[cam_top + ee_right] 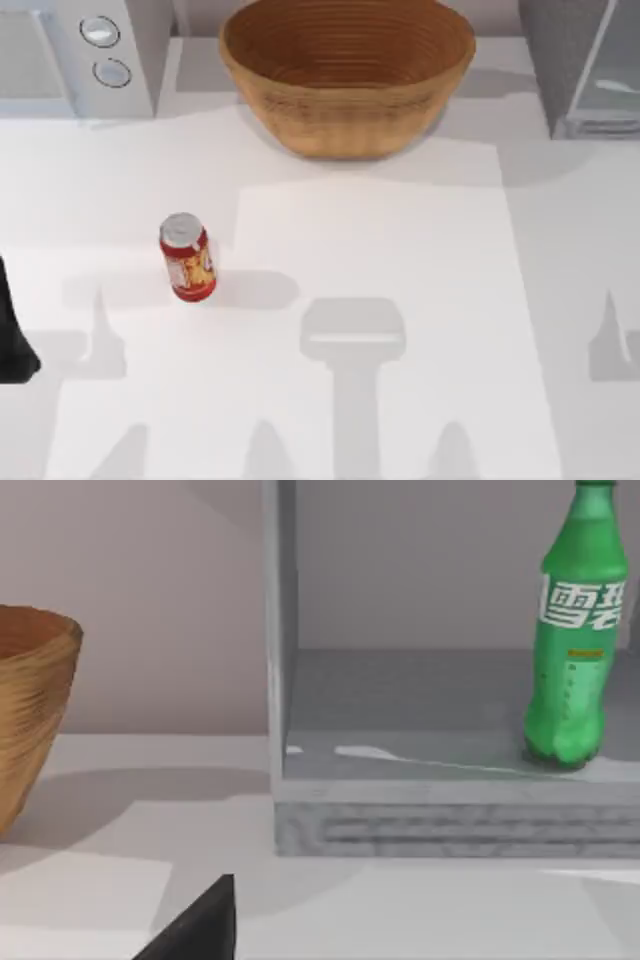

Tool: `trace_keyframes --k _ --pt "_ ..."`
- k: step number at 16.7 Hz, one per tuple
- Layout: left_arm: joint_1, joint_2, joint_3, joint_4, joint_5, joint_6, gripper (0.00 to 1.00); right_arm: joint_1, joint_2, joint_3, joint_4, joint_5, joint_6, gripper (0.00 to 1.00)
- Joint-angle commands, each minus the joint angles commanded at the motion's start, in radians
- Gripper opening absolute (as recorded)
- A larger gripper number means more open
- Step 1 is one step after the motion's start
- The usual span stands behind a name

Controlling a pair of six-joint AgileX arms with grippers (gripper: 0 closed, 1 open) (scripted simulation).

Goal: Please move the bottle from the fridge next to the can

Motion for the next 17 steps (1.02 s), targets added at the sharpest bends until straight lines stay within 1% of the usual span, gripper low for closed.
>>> trace_keyframes --k 4,8,12,17 --pt "0.0 0.0 0.0 0.0 0.0 0.0 1.0 -0.009 0.031 0.022 0.028 -0.004 0.0 1.0" --pt "0.0 0.0 0.0 0.0 0.0 0.0 1.0 -0.049 0.22 0.135 0.172 -0.034 0.001 1.0" --pt "0.0 0.0 0.0 0.0 0.0 0.0 1.0 -0.104 0.577 0.301 0.385 -0.087 0.003 1.0" --pt "0.0 0.0 0.0 0.0 0.0 0.0 1.0 -0.182 1.17 0.532 0.684 -0.164 0.005 1.0"
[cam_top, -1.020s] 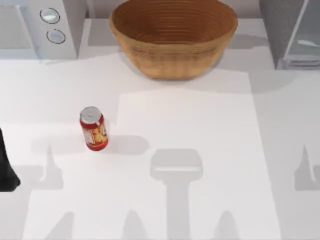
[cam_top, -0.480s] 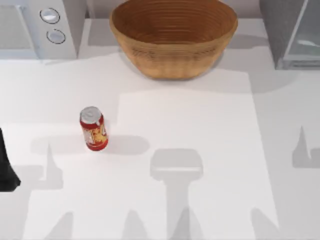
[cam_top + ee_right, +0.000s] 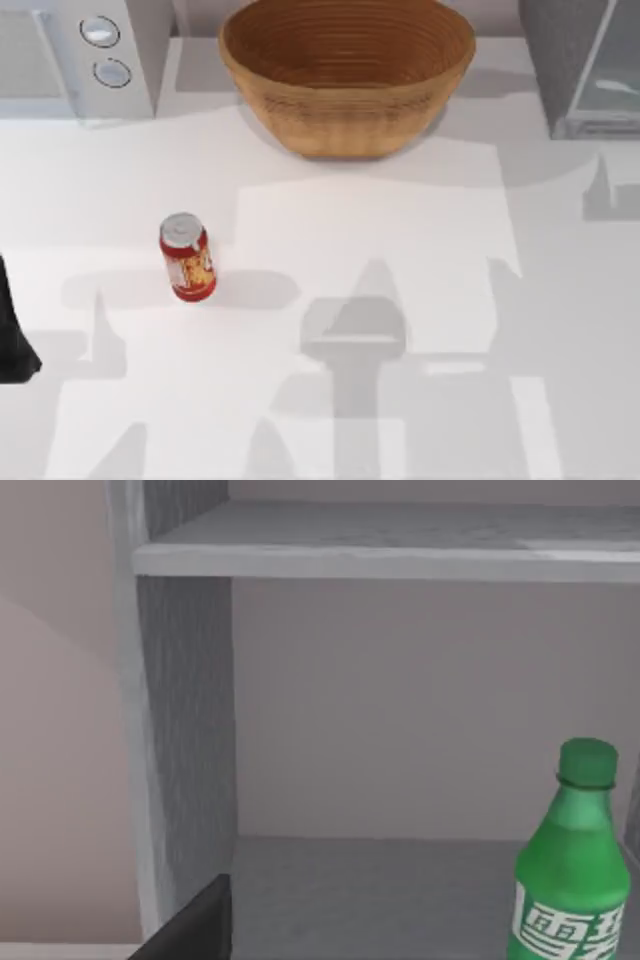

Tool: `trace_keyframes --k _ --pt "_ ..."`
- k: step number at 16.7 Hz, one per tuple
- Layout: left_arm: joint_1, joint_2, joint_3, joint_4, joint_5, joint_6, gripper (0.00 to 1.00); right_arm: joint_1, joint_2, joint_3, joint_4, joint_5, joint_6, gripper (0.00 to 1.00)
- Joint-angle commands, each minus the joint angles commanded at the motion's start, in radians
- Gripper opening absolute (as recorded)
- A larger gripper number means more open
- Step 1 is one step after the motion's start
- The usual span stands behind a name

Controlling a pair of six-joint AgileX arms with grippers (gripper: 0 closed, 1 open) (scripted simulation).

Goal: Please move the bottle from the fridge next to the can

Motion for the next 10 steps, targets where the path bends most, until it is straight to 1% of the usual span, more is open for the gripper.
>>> trace_keyframes --k 5,8,10 --pt "0.0 0.0 0.0 0.0 0.0 0.0 1.0 -0.074 0.555 0.215 0.277 -0.067 0.0 1.0" --pt "0.0 0.0 0.0 0.0 0.0 0.0 1.0 -0.11 0.784 0.316 0.407 -0.097 -0.001 1.0" --pt "0.0 0.0 0.0 0.0 0.0 0.0 1.0 -0.126 0.884 0.364 0.468 -0.111 -0.002 1.0"
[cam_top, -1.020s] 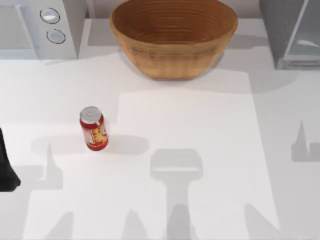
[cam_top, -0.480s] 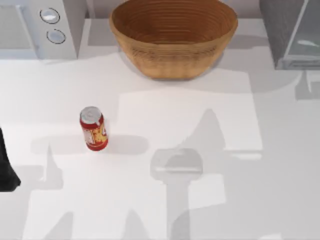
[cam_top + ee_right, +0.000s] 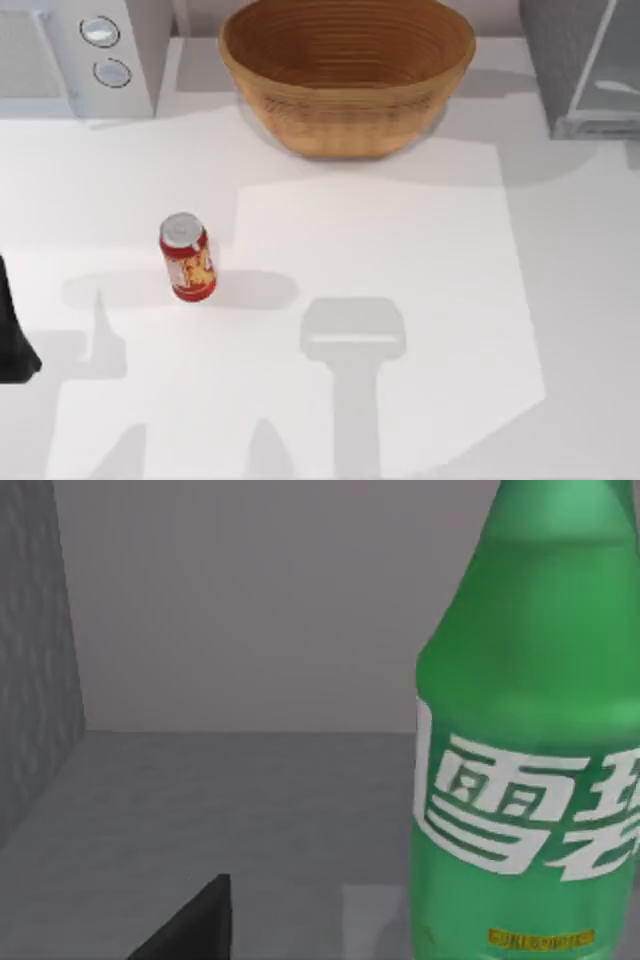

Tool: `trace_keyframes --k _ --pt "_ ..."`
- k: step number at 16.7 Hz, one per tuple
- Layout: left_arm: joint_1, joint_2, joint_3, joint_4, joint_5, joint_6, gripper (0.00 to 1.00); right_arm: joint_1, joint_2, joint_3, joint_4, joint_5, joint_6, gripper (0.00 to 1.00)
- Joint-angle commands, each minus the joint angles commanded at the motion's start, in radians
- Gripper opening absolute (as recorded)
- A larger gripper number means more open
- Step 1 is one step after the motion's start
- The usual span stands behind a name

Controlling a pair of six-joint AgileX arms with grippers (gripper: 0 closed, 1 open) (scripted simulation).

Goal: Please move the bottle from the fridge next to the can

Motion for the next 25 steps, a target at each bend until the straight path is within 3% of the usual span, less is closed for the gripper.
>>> trace_keyframes --k 10,18,23,25 --pt "0.0 0.0 0.0 0.0 0.0 0.0 1.0 -0.006 0.078 0.049 0.039 -0.006 -0.001 1.0" --pt "0.0 0.0 0.0 0.0 0.0 0.0 1.0 0.024 0.204 0.295 -0.08 0.027 -0.002 1.0" --pt "0.0 0.0 0.0 0.0 0.0 0.0 1.0 0.027 0.215 0.319 -0.093 0.03 -0.002 1.0" --pt "0.0 0.0 0.0 0.0 0.0 0.0 1.0 0.027 0.215 0.319 -0.093 0.03 -0.002 0.85"
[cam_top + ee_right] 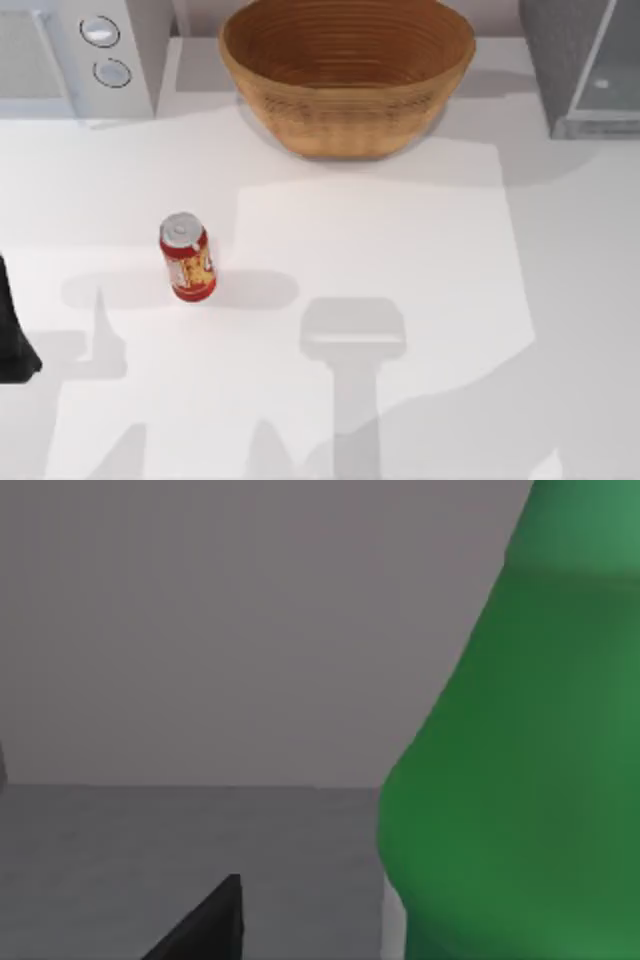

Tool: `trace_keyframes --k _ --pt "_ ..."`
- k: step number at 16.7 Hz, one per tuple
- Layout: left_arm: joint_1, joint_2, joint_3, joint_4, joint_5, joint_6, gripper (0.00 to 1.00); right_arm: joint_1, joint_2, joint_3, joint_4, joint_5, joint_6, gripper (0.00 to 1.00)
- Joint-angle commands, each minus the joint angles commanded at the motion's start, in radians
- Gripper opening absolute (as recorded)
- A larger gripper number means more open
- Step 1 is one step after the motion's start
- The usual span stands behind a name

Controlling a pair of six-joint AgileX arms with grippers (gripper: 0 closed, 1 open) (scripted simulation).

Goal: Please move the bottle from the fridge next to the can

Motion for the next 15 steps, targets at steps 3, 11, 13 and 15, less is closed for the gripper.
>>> trace_keyframes --k 3,11,13,15 --pt "0.0 0.0 0.0 0.0 0.0 0.0 1.0 0.0 0.0 0.0 0.0 0.0 0.0 0.62" --pt "0.0 0.0 0.0 0.0 0.0 0.0 1.0 0.0 0.0 0.0 0.0 0.0 0.0 0.02" --pt "0.0 0.0 0.0 0.0 0.0 0.0 1.0 0.0 0.0 0.0 0.0 0.0 0.0 0.0" --pt "0.0 0.0 0.0 0.0 0.0 0.0 1.0 0.0 0.0 0.0 0.0 0.0 0.0 0.0"
